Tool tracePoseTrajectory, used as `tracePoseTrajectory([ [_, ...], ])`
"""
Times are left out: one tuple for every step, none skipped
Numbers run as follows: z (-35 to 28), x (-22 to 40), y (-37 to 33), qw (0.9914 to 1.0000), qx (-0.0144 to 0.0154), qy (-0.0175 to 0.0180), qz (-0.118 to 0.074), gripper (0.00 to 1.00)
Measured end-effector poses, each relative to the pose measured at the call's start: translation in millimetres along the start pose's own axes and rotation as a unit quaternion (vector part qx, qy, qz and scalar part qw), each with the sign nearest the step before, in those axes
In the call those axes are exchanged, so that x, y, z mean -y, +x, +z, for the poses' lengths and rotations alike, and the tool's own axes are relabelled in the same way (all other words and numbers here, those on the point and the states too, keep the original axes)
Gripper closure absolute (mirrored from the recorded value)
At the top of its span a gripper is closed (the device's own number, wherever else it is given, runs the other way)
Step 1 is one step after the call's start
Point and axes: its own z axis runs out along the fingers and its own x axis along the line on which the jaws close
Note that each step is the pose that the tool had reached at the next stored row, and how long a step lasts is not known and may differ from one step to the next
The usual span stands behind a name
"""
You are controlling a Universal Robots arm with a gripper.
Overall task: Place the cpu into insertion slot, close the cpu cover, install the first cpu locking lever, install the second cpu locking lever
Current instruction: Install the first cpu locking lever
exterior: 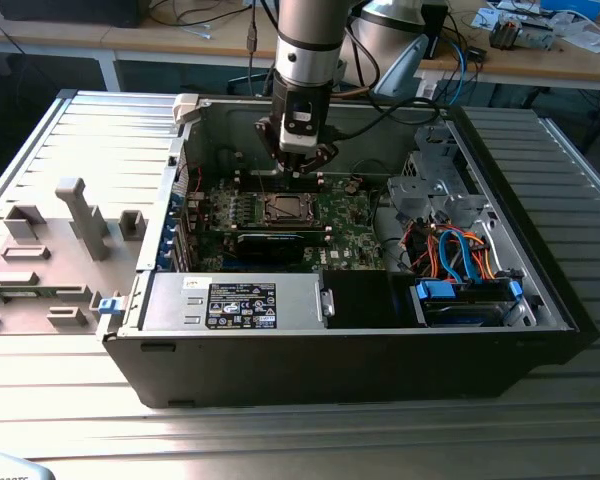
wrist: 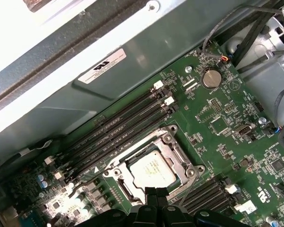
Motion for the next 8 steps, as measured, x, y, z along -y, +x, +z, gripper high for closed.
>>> tracePoseTrajectory([
  [0.0,0.0,0.0,1.0,0.0,0.0,-0.001,0.89],
  [0.0,0.0,0.0,1.0,0.0001,0.0001,-0.002,0.89],
  [0.0,0.0,0.0,1.0,0.0001,0.0001,-0.003,0.89],
  [0.0,0.0,0.0,0.99999,0.0001,0.0001,-0.004,0.89],
  [0.0,0.0,0.0,0.99999,0.0002,0.0002,-0.005,0.89],
  [0.0,0.0,0.0,0.99998,0.0002,0.0002,-0.006,0.89],
  [0.0,0.0,0.0,0.99998,0.0003,0.0003,-0.007,0.89],
  [0.0,0.0,0.0,0.99996,0.0003,0.0004,-0.009,0.89],
])
